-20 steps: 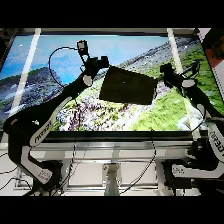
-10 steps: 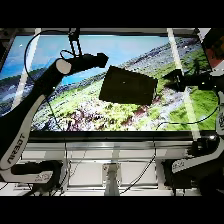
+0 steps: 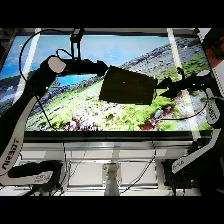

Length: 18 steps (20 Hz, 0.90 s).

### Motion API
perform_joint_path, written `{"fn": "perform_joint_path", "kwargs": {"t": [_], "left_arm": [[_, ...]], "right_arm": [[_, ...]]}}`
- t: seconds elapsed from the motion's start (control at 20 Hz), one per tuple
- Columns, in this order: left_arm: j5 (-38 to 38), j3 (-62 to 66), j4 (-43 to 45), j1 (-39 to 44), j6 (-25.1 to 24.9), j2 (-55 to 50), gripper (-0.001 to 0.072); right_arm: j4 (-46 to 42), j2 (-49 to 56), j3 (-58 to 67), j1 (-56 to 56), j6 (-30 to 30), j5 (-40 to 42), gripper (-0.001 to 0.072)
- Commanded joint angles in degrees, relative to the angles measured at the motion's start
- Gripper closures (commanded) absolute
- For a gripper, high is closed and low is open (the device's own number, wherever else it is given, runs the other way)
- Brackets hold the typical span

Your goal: Fold the clothes and pants, and hang the long-sleeved shirts on hangers.

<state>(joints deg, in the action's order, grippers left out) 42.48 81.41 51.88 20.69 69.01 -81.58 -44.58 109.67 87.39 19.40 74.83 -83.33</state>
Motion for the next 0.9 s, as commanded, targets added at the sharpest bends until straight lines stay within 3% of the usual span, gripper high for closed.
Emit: {"fn": "perform_joint_path", "kwargs": {"t": [0.0, 0.4, 0.55, 0.65, 0.7, 0.85], "left_arm": [[2.19, -0.02, 0.15, -0.04, -0.04, 0.11, 0.0131], [2.23, -0.02, 0.15, -0.02, -0.02, 0.02, 0.0131], [2.23, -0.04, 0.15, -0.02, -0.02, 0.02, 0.0131], [2.23, -0.07, 0.17, -0.02, -0.04, 0.02, 0.0131], [2.23, -0.07, 0.15, -0.04, -0.02, 0.02, 0.0131], [2.23, -0.07, 0.17, -0.04, -0.04, 0.02, 0.0131]], "right_arm": [[-1.66, 2.21, 0.85, -1.40, 0.76, -0.92, 0.0021], [-0.13, 7.43, 1.29, -10.36, 0.72, 0.50, 0.0023], [0.15, 7.72, 1.31, -12.68, 0.72, 4.13, 0.0080], [0.92, 7.69, 1.31, -13.05, 0.52, 6.19, 0.0516], [2.25, 7.72, 1.53, -12.96, 0.57, 6.32, 0.0687], [5.79, 7.34, 3.91, -12.28, 0.00, 4.22, 0.0694]]}}
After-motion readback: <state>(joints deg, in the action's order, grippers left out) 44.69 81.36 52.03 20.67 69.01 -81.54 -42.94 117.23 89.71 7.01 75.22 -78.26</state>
